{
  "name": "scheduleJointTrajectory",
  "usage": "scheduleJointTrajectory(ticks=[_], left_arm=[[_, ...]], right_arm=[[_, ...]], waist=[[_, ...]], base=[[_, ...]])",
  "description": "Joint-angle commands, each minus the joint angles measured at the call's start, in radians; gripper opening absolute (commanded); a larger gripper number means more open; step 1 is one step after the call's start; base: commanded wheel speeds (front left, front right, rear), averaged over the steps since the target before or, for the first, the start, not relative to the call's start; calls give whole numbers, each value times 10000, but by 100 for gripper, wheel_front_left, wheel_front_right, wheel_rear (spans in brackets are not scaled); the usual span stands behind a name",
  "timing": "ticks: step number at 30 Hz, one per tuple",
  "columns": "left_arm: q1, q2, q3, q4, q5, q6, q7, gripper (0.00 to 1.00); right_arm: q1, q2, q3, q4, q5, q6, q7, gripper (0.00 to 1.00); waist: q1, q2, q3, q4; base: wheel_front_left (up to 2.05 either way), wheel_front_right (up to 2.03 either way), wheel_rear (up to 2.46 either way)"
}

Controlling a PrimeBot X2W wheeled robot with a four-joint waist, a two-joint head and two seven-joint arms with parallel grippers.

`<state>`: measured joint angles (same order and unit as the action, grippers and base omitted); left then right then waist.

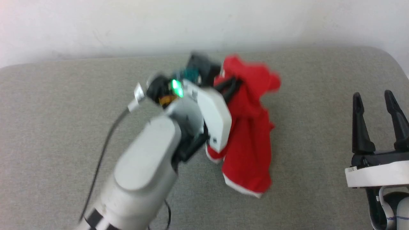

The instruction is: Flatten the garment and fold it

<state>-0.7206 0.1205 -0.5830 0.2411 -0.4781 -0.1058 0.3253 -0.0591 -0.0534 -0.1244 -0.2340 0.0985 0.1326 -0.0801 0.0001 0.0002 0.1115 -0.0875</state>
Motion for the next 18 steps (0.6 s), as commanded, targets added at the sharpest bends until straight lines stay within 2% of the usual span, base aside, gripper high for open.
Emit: scheduleJointTrajectory(ticks=[1, 5, 8, 10, 12, 18], left_arm=[[399, -112, -73, 288, 19, 29, -301, 0], [1274, -346, -575, 1522, 129, 179, -954, 0], [1577, -463, -903, 2315, 92, 188, -962, 0], [1636, -532, -1019, 2663, -12, 198, -946, 37], [1595, -586, -1042, 2834, -146, 214, -1050, 100], [1196, -644, -746, 2474, -341, 409, -1960, 100]], right_arm=[[-163, 31, 26, 26, 63, -19, -49, 100], [-226, 31, 27, 58, 114, -19, -99, 100], [-255, 31, 43, 74, 116, -19, -105, 100], [-272, 31, 49, 102, 106, -19, -105, 100], [-304, 31, 49, 138, 106, -19, -112, 100], [-292, 31, 82, 260, 97, -19, -99, 100]], waist=[[-1, -2, 252, -225], [-1, -2, 470, -305], [-1, -2, 630, -282], [-1, -2, 708, -227], [-1, -2, 751, -150], [-1, -2, 528, 126]], base=[[0, 0, 0], [0, 0, 0], [0, 0, 0], [0, 0, 0], [0, 0, 0], [0, 0, 0]])
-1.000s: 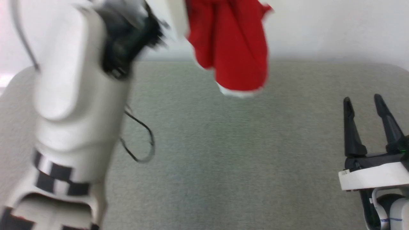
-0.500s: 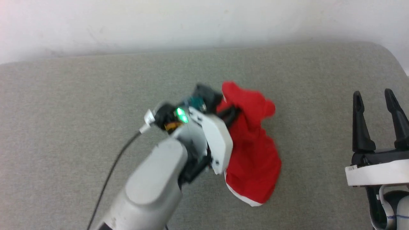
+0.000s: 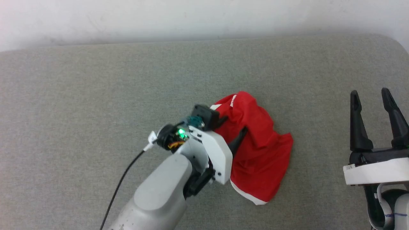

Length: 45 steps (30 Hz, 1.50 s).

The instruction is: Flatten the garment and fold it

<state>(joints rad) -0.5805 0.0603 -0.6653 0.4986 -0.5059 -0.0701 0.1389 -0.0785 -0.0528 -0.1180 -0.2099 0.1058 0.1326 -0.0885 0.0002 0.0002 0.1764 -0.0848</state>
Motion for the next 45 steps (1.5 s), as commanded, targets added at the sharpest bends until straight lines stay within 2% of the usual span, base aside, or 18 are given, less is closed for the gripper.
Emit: scheduleJointTrajectory(ticks=[1, 4, 10, 11, 16, 18, 21, 25, 29, 34, 39, 45], left_arm=[[-227, -23, 210, -294, -113, 96, -294, 100], [-98, 327, 670, -1133, -160, 310, -942, 100], [1453, 1732, 2120, -3427, 33, 1503, -2621, 100], [1453, 1732, 2120, -3427, 33, 1503, -2621, 100], [3860, 2744, 3084, -5333, 173, 2351, -3587, 100], [4878, 2888, 3400, -5960, 195, 2599, -3808, 100], [6133, 2993, 3755, -6461, 394, 2705, -3968, 100], [7053, 2535, 4181, -6856, 545, 2650, -4000, 100], [7133, 2001, 4366, -7002, 781, 2282, -4004, 100], [6762, 1506, 4396, -6805, 1103, 1825, -4005, 100], [6614, 1050, 4458, -6502, 1283, 1456, -4006, 100], [6572, 668, 4558, -6209, 1524, 1079, -4006, 100]], right_arm=[[-66, 26, 10, 33, 20, -19, -7, 100], [93, 26, -1, 65, 29, -19, 17, 100], [665, 26, -96, 93, 86, -19, 111, 100], [665, 26, -96, 93, 86, -19, 111, 100], [1207, 26, -187, 5, 97, -19, 258, 100], [1412, 26, -202, -33, 101, -19, 305, 100], [1646, 26, -179, -70, 120, -19, 385, 100], [1753, 26, -128, -68, 169, -19, 498, 100], [1517, 26, 159, -166, 81, -19, 806, 100], [741, -1, 803, 217, 25, -19, 2110, 100], [246, -671, 1370, 1054, 297, -19, 3999, 100], [65, -1303, 1558, 1784, 591, -19, 4549, 100]], waist=[[-2, -2, -195, 140], [-2, -2, -411, 249], [-2, -2, -699, 323], [-2, -2, -699, 323], [-2, -2, -848, 329], [-2, -2, -898, 365], [-2, -2, -936, 451], [-2, -2, -972, 688], [-2, -2, -893, 1049], [-2, -2, -706, 1465], [-2, -2, -506, 1919], [-2, -2, -230, 2383]], base=[[0, 0, 0], [0, 0, 0], [0, 0, 0], [0, 0, 0], [0, 0, 0], [0, 0, 0], [0, 0, 0], [0, 0, 0], [0, 0, 0], [0, 0, 0], [0, 0, 0], [0, 0, 0]])
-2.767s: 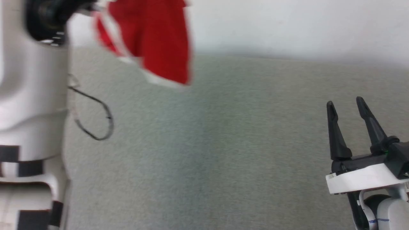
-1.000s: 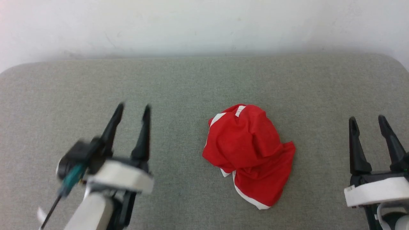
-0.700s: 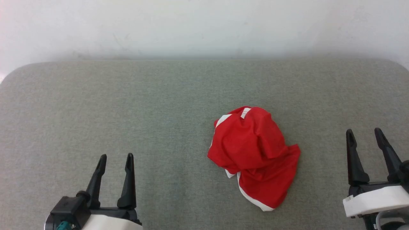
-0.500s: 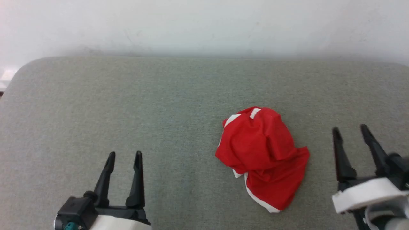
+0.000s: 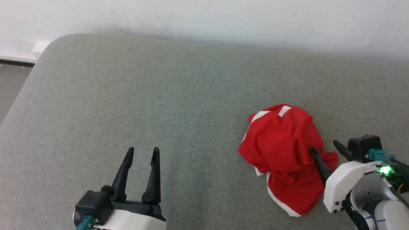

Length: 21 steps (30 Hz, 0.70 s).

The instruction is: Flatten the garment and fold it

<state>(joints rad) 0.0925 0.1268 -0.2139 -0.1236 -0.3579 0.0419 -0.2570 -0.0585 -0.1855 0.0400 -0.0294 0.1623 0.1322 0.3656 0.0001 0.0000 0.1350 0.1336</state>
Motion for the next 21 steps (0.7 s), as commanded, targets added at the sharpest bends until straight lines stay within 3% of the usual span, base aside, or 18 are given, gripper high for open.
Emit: scheduleJointTrajectory(ticks=[1, 5, 6, 7, 8, 9, 13, 21], left_arm=[[-175, -44, 68, 45, 79, -96, -46, 100], [-229, -202, 195, 165, 192, -272, -47, 100], [-236, -235, 218, 200, 221, -315, -47, 100], [-242, -268, 236, 239, 246, -357, -47, 100], [-248, -301, 250, 282, 264, -397, -47, 100], [-250, -335, 265, 328, 280, -432, -47, 100], [-187, -433, 399, 448, 327, -495, -47, 100], [-11, -539, 760, 490, 383, -589, -47, 100]], right_arm=[[-119, -32, 81, 58, 102, -15, 85, 100], [-60, 16, 198, 314, 433, -15, 353, 100], [-52, 85, 132, 416, 477, -15, 402, 85], [-53, 138, 67, 517, 461, -15, 421, 44], [-58, 164, 41, 606, 407, -15, 417, 28], [-66, 216, 4, 668, 371, -15, 366, 4], [-216, 491, -80, 612, 272, -15, 21, 0], [-943, 279, -546, -383, 132, -15, -487, 0]], waist=[[-1, 0, 218, 258], [-1, 0, 306, 402], [-1, 0, 313, 421], [-1, 0, 310, 440], [-1, 0, 296, 454], [-1, 0, 264, 456], [-1, 0, 54, 290], [-1, 0, -440, -444]], base=[[0, 0, 0], [0, 0, 0], [0, 0, 0], [0, 0, 0], [0, 0, 0], [0, 0, 0], [0, 0, 0], [0, 0, 0]])
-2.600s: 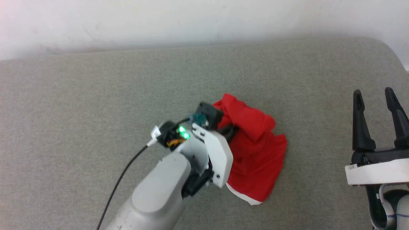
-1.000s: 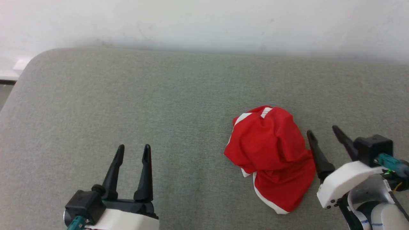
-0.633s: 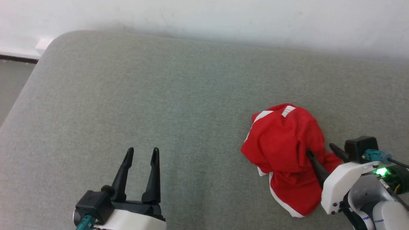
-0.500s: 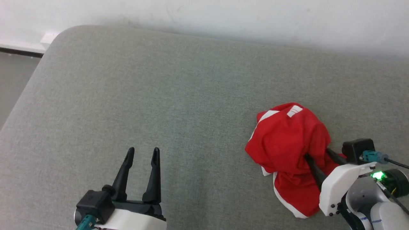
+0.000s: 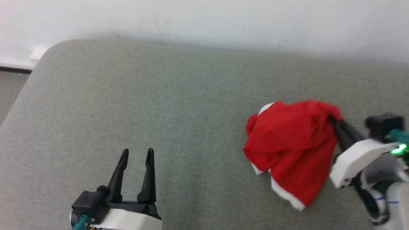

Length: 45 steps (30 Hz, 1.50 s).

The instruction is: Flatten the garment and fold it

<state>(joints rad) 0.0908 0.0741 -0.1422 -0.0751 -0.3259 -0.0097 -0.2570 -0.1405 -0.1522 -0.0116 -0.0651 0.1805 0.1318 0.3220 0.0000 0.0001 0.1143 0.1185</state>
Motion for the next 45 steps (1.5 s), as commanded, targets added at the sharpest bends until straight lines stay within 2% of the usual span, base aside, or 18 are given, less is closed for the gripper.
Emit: scheduleJointTrajectory(ticks=[1, 5, 9, 12, 15, 16, 17, 18, 19, 23, 27, 30, 34, 37, 41, 45], left_arm=[[24, -23, 87, 3, 69, -79, -47, 100], [87, -69, 183, 10, 95, -129, -47, 100], [77, -109, 173, 66, 128, -209, -47, 100], [63, -133, 191, 96, 134, -247, -47, 100], [23, -146, 203, 142, 185, -280, -47, 100], [3, -148, 219, 148, 199, -290, -47, 100], [-16, -150, 232, 161, 218, -301, -47, 100], [-36, -153, 246, 175, 236, -312, -47, 100], [-55, -155, 259, 190, 252, -320, -47, 100], [-108, -163, 277, 235, 291, -343, -47, 100], [-142, -177, 259, 266, 329, -370, -47, 100], [-160, -190, 218, 260, 338, -374, -47, 100], [-213, -205, 178, 280, 288, -389, -47, 100], [-307, -214, 139, 301, 281, -406, -47, 100], [-447, -222, 97, 342, 279, -418, -47, 100], [-549, -228, 64, 383, 284, -420, -47, 100]], right_arm=[[-180, -121, -230, -168, -88, -11, -79, 0], [49, -289, -1349, -538, -327, -11, -64, 0], [1183, -307, -2215, -443, -743, -11, -121, 0], [2263, 21, -2231, -140, -853, -11, -184, 0], [3002, 336, -1653, 182, -626, -11, -162, 0], [3126, 417, -1439, 293, -440, -11, -128, 11], [3206, 494, -1240, 388, -237, -11, -42, 37], [3245, 543, -1070, 429, -84, -11, 56, 50], [3226, 568, -966, 405, 37, -11, 109, 100], [2963, 486, -1062, -11, 122, -11, 163, 100], [2511, 424, -1274, -1299, 342, -11, 572, 100], [2127, 151, -1243, -2330, 392, -11, 1094, 100], [1474, -282, -1043, -2937, 485, -11, 1759, 100], [1034, -829, -866, -2625, 405, -11, 2183, 100], [627, -1652, -448, -1553, 359, -11, 2623, 100], [357, -2189, 142, -536, 455, -11, 2650, 100]], waist=[[0, -1, -272, -384], [0, -1, -308, -691], [0, -1, -174, -819], [0, -1, -21, -901], [0, -1, 139, -979], [0, -1, 180, -1006], [0, -1, 210, -1031], [0, -1, 228, -1050], [0, -1, 242, -1072], [0, -1, 242, -1118], [0, -1, 210, -1101], [0, -1, 233, -1035], [0, -1, 347, -873], [0, -1, 513, -695], [0, -1, 732, -447], [0, -1, 881, -243]], base=[[0, 0, 0], [0, 0, 0], [0, 0, 0], [0, 0, 0], [0, 0, 0], [0, 0, 0], [0, 0, 0], [0, 0, 0], [0, 0, 0], [0, 0, 0], [0, 0, 0], [0, 0, 0], [0, 0, 0], [0, 0, 0], [0, 0, 0], [0, 0, 0]])
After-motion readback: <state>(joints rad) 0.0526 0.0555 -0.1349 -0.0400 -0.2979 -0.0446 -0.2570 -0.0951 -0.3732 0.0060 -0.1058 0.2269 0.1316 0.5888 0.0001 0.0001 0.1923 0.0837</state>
